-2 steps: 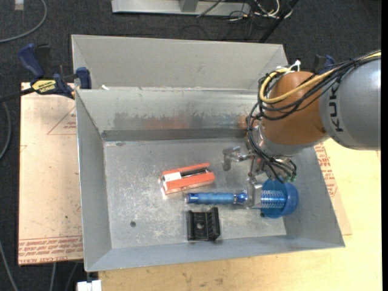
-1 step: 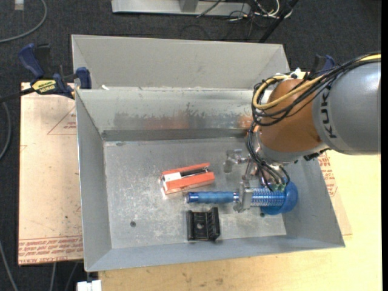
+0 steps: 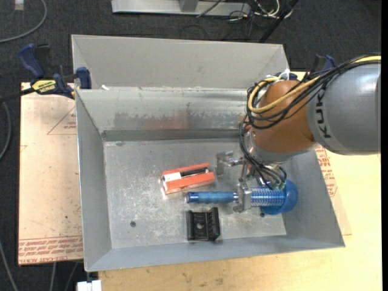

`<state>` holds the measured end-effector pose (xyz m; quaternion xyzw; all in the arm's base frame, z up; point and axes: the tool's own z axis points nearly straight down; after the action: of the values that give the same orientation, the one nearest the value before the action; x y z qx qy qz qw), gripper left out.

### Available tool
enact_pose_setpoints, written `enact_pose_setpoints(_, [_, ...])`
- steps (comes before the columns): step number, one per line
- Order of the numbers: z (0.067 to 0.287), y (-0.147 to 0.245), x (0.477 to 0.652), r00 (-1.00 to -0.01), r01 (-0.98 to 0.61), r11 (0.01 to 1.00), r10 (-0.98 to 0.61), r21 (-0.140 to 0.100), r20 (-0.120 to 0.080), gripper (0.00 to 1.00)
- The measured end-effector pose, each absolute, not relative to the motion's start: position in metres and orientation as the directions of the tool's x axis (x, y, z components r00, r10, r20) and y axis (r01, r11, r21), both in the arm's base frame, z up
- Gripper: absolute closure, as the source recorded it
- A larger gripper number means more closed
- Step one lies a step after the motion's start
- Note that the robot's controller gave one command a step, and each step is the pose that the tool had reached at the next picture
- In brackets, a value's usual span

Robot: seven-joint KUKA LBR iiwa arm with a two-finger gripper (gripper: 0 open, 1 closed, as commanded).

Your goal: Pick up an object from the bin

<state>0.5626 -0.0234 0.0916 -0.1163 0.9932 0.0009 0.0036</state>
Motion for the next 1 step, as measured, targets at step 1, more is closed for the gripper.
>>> enact_pose_setpoints(1, [0.0694,0.0080,0.5724,-0.983,0.182,0.983,0.182,0.003,-0.006,1.00])
